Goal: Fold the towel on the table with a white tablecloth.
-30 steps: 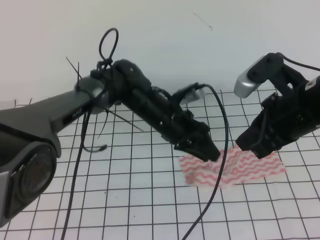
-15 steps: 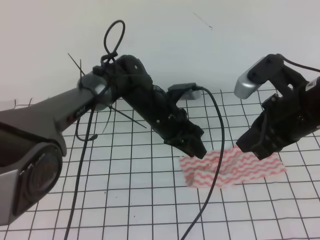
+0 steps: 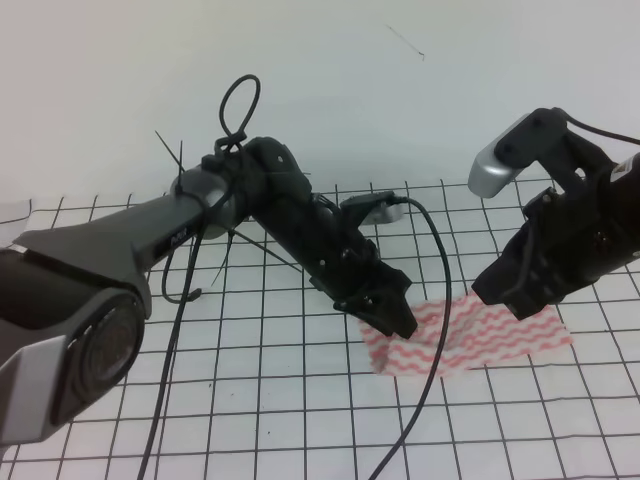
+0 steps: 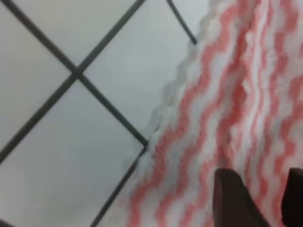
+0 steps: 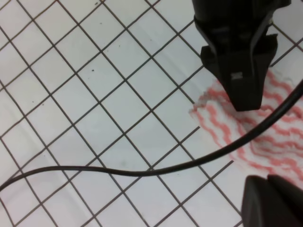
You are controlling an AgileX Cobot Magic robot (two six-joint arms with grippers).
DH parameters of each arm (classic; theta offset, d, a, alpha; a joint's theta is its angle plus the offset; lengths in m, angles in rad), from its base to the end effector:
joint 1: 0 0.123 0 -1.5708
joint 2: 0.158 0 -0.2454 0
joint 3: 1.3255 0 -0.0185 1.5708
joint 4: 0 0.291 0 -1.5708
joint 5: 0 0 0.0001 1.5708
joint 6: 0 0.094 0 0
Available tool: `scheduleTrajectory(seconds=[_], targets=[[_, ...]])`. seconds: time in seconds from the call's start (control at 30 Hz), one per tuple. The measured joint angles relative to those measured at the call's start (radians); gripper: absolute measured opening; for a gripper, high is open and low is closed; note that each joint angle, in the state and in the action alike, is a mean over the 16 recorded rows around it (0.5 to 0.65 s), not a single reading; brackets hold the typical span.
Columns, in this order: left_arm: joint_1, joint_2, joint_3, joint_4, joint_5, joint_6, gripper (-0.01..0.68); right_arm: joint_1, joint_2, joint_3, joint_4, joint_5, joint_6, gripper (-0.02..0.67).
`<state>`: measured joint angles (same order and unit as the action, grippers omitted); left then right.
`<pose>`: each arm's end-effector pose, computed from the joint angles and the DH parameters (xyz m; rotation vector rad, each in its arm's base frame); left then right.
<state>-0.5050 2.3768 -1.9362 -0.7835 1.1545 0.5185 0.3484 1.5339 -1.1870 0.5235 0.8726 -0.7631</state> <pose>0.4043 -0.2929 0.1093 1.0085 2.6970 -1.0894 0.3241 0.1561 0.2340 -1.0769 2.3484 0.4934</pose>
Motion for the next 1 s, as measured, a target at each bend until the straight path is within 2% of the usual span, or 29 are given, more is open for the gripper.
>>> scheduleTrajectory(seconds=[0.37,0.83,1.0], targets=[[-0.024,0.02,-0.004,0.025,-0.005,-0.014,0.211,0.0,0.0,0.0,0.003,0.003,0.0,0.001],[-0.029,0.032,-0.065,0.064,0.011,-0.025,0.037,0.0,0.0,0.0,0.008,0.008,0.0,0.001],[-0.029,0.034,-0.119,0.087,0.029,-0.034,0.005,0.0,0.0,0.0,0.007,0.009,0.0,0.001]])
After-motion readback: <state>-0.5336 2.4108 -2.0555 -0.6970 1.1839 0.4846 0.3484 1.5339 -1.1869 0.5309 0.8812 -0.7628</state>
